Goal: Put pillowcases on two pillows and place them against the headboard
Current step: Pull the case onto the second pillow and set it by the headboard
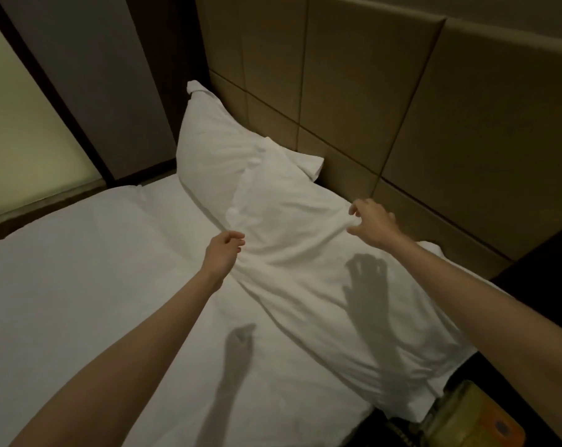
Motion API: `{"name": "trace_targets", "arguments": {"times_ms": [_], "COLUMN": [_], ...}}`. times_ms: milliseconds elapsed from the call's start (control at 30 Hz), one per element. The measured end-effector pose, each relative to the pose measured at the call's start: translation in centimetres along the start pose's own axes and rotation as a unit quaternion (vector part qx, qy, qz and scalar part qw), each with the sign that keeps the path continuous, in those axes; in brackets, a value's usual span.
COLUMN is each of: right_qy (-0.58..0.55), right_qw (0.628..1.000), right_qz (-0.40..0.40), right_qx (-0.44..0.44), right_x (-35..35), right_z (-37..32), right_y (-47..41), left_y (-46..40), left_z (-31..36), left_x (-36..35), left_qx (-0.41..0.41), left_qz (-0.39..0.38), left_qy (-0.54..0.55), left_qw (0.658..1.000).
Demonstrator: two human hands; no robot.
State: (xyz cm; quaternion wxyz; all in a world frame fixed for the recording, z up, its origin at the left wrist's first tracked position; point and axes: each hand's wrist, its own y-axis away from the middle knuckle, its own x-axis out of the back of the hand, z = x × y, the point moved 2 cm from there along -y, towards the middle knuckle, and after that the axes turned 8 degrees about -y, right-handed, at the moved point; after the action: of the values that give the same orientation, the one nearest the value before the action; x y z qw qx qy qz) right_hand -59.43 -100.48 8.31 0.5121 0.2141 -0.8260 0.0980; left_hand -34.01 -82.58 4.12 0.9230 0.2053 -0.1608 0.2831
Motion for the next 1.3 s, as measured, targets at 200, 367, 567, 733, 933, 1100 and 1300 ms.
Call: {"name": "trace_targets", "arguments": {"times_ms": [200, 367, 567, 733, 933, 1100, 1300], "right_qy": [0.041, 0.037, 0.07, -0.098, -0.162, -0.2, -0.116], "right_qw": [0.994, 0.983, 0.973, 0.958, 0.963, 0.966, 0.989], "right_qz": [-0.03, -0.093, -0.162, -0.251, -0.214, -0.153, 0.041], "right_qx": [-0.097, -0.155, -0.149, -0.097, -0.037, -0.059, -0.086], "right_x": [0.4, -1.0, -4.6, -4.6, -0.6, 1.9, 5.7], "right_z": [7.1, 11.3, 13.7, 13.8, 11.2, 9.5, 10.2], "right_y": [-1.0, -2.1, -1.4, 0.2, 0.5, 0.9, 0.2], "left_y": [-4.1, -8.8, -12.7, -14.6, -15.4, -16.1, -16.0], "left_z": [4.2, 7.6, 10.4, 11.1, 12.5, 16.0, 18.4], "left_x": [-4.9, -10.2, -15.2, -17.1, -18.4, -17.7, -17.4], "left_qx": [-0.13, -0.25, -0.328, -0.357, -0.387, -0.432, -0.436], "left_qz": [-0.02, -0.082, -0.099, -0.115, -0.106, -0.062, 0.059], "left_qy": [-0.271, -0.598, -0.725, -0.753, -0.767, -0.726, -0.495], "left_qw": [0.954, 0.757, 0.598, 0.54, 0.5, 0.532, 0.749]}}
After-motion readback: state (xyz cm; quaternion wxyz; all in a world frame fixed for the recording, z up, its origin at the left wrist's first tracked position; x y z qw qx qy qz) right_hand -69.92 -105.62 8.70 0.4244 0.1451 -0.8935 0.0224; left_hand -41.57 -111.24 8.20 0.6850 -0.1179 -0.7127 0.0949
